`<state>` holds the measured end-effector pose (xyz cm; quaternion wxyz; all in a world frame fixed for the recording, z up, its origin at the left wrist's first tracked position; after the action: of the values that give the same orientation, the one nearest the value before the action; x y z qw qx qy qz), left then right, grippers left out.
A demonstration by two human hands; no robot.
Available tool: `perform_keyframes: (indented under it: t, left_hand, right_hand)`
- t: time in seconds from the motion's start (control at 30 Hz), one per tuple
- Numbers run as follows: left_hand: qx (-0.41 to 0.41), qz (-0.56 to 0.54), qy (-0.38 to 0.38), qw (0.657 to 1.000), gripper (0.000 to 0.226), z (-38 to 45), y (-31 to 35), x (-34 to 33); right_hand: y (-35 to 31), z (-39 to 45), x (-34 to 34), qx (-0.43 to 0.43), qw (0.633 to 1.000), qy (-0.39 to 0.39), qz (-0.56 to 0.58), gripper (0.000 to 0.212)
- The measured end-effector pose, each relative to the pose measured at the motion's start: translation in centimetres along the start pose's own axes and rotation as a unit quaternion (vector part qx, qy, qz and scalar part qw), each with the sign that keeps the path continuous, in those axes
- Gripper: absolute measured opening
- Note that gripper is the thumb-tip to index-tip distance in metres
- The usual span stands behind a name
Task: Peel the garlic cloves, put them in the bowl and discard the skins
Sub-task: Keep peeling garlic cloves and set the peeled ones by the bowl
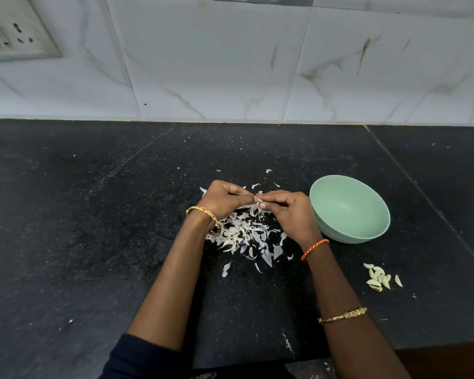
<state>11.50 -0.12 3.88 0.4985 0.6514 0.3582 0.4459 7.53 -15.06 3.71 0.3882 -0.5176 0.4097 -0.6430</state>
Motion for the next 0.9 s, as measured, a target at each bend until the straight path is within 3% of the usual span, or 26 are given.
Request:
perform_keyframes:
  t: [0.27, 0.5, 0.6, 0.8, 0.9]
  left_hand:
    - [0.017, 0.032, 0.020, 0.999, 0.010, 0.0, -0.2, -0.1]
    - [0.114, -0.027, 0.029, 0.993, 0.022, -0.1, -1.1, -0.3]
    - [0.153, -0.065, 0.014, 0.986, 0.032, -0.3, -1.5, -0.6]
    - [0.176, -0.094, -0.002, 0.980, 0.029, -0.5, -1.6, -1.0]
    - [0.190, -0.087, 0.048, 0.977, 0.026, -0.5, -2.0, -0.2]
  right_hand:
    - [-1.1, -0.2, -0.4, 0.023, 0.997, -0.017, -0.077, 0.016]
    - [0.0, -0.7, -1.2, -0.011, 0.994, -0.001, 0.112, 0.024]
    - [0.7, -1.0, -1.4, -0.030, 0.978, 0.012, 0.204, 0.021]
    - [1.6, -1.4, -1.9, -0.086, 0.951, 0.009, 0.298, 0.017]
    - [1.7, -1.6, -1.8, -0.121, 0.918, 0.009, 0.377, 0.017]
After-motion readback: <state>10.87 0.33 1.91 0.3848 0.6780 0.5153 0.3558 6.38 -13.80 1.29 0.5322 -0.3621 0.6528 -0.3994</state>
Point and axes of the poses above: each hand's wrist, its own z-axis towards the middle knuckle, its own x-axis out of the back of the hand, y = z × x, the point moved 6 cm from there along z, towards the middle knuckle, and after that the axes turned 4 degrees about -x, right-handed, at the moved point
